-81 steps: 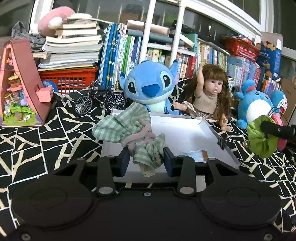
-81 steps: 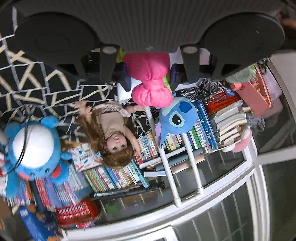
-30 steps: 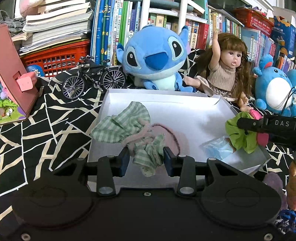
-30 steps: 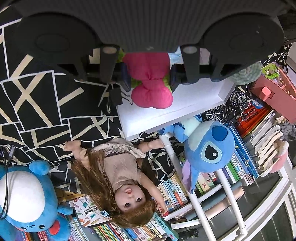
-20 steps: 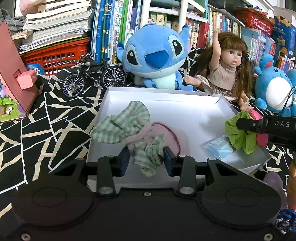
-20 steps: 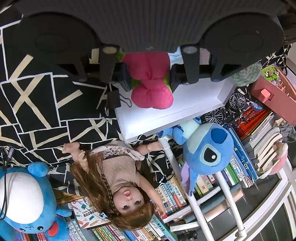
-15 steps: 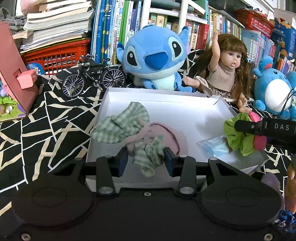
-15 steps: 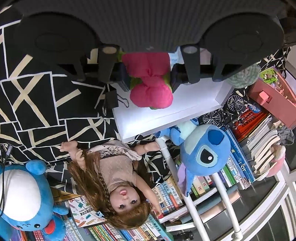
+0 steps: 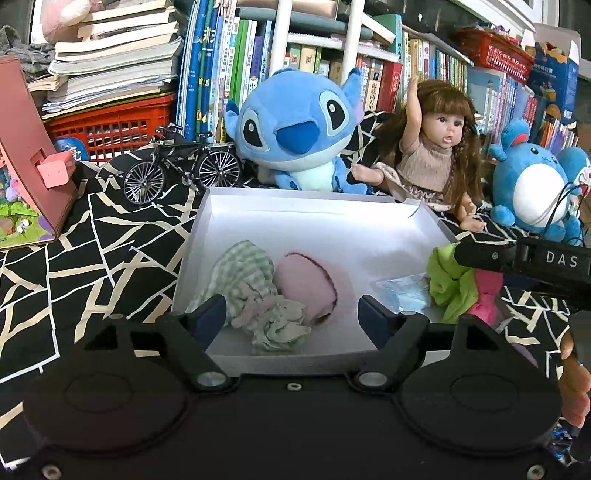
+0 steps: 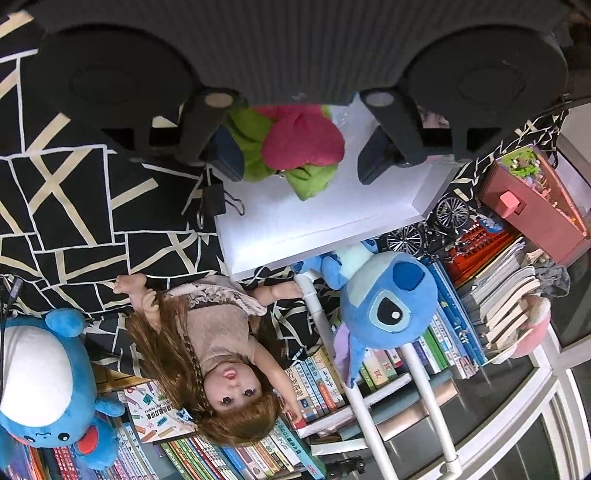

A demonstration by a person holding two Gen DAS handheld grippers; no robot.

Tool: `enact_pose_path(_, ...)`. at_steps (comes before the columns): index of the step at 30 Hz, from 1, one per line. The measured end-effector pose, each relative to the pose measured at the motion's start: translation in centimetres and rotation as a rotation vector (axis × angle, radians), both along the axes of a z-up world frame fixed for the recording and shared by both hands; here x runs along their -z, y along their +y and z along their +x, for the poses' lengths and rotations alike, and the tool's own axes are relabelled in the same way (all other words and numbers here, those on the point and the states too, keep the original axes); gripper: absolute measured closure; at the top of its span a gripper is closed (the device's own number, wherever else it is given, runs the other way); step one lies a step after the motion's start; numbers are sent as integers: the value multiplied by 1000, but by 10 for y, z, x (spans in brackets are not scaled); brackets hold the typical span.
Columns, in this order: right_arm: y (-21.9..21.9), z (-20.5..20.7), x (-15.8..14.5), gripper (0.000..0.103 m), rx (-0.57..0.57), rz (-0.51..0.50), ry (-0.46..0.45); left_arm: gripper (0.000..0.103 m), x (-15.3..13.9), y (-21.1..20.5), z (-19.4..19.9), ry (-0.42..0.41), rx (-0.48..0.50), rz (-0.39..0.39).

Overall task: Organize soft objects
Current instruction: 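Open the left tool to drop the plaid cloth while the right tool releases the pink plush into the box, then move the left tool to the beige pouch while the right tool reaches the white fluffy plush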

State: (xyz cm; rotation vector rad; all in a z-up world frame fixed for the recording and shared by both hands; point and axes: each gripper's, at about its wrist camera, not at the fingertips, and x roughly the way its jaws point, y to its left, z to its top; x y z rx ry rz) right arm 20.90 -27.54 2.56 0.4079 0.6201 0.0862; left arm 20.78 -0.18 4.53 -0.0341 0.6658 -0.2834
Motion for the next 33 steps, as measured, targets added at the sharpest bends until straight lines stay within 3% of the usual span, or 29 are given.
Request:
enact_pose_path(21, 11, -67, -22, 11, -147, -75, -112, 17, -17, 13, -70, -69, 41, -84)
enact_pose_path(33, 32, -115, -19, 8, -235, -224, -183, 16, -3, 22, -112, -74, 27, -80)
